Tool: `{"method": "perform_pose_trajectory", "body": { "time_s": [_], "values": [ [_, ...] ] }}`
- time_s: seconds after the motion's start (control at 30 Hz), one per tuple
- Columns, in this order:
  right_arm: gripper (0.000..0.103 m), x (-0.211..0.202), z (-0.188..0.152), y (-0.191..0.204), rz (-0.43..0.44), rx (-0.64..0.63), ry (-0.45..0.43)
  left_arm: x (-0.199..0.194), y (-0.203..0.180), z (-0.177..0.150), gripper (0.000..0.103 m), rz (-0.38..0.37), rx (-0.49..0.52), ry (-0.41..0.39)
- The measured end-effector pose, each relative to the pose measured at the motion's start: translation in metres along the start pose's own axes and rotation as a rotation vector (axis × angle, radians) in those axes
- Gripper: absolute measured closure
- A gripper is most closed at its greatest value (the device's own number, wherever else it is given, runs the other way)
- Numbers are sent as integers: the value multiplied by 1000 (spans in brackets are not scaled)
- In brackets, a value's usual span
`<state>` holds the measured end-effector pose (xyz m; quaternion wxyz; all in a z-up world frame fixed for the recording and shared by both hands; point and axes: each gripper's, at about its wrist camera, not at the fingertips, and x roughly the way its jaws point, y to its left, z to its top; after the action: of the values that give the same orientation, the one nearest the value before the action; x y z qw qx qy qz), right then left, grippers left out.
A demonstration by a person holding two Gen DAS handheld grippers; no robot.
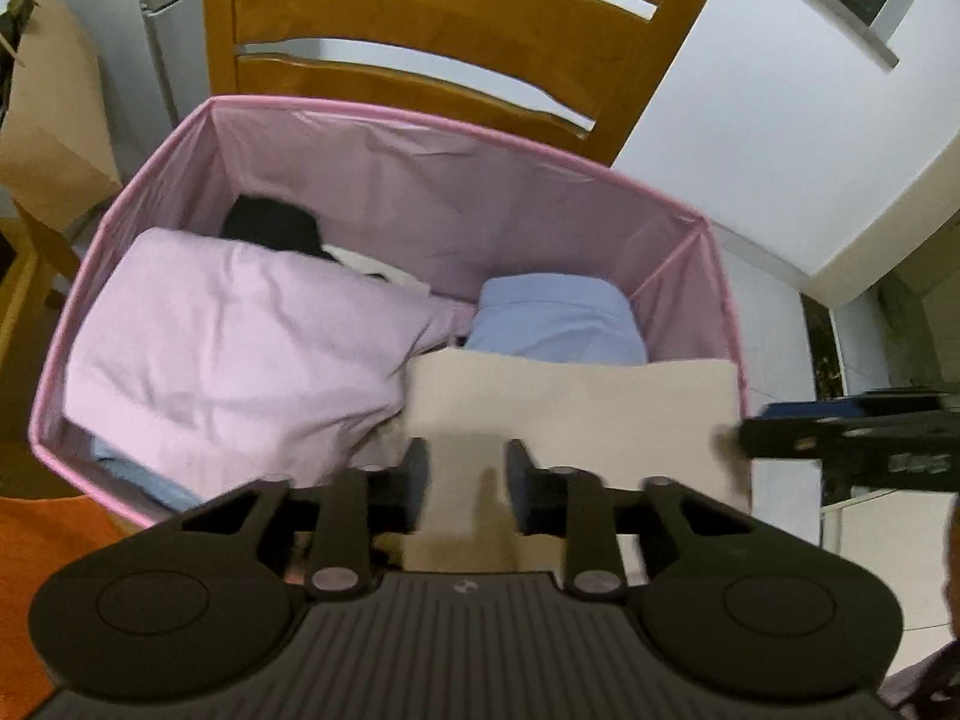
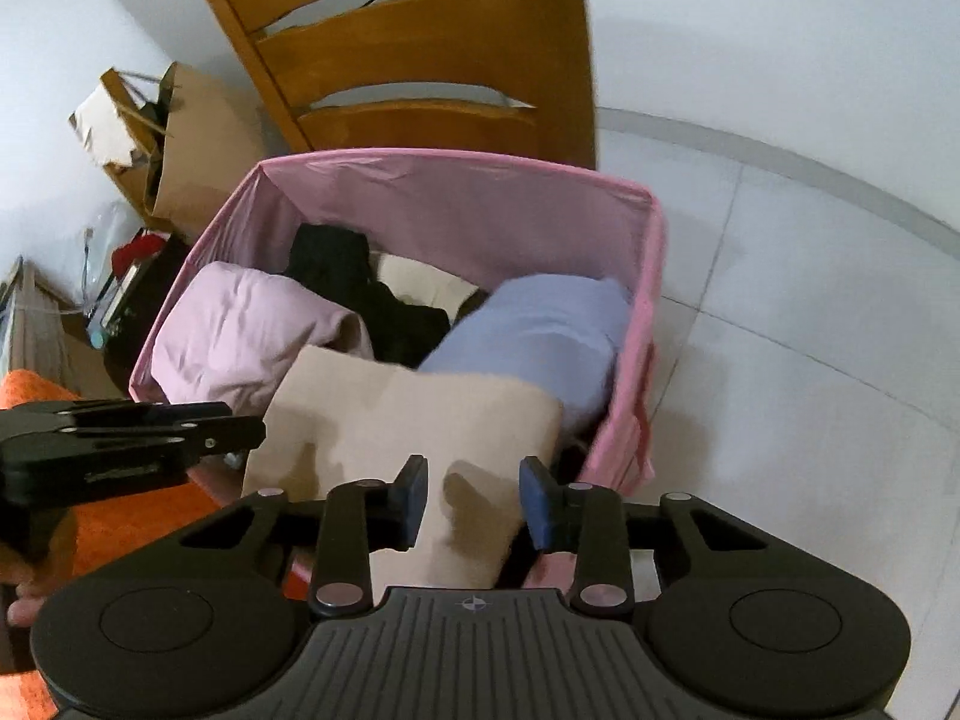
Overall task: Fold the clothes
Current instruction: 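Lower the trousers into the basket and open both grippers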
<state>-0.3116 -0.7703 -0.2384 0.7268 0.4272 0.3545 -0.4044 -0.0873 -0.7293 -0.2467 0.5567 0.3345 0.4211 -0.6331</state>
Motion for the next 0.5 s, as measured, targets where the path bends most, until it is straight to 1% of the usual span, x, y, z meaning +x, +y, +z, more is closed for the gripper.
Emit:
{"method": "perform_pose_trajectory", "body": {
  "time_s": [0.03,0.1,0.2,0.3,0.5],
  "values": [
    [68,7,4,2,4,-14,23,5,-2,2,82,-4,4,11],
    [68,21,10,6,11,-52,72,19,-6,5,86,1,12,37],
    [68,33,12,12,22,-127,144,35,-2,5,86,12,-14,69],
    [68,42,7,14,11,-188,203,46,4,7,86,11,-43,89],
    [66,69,-3,14,-48,-242,251,67,12,10,86,15,-64,128]
  ]
}}
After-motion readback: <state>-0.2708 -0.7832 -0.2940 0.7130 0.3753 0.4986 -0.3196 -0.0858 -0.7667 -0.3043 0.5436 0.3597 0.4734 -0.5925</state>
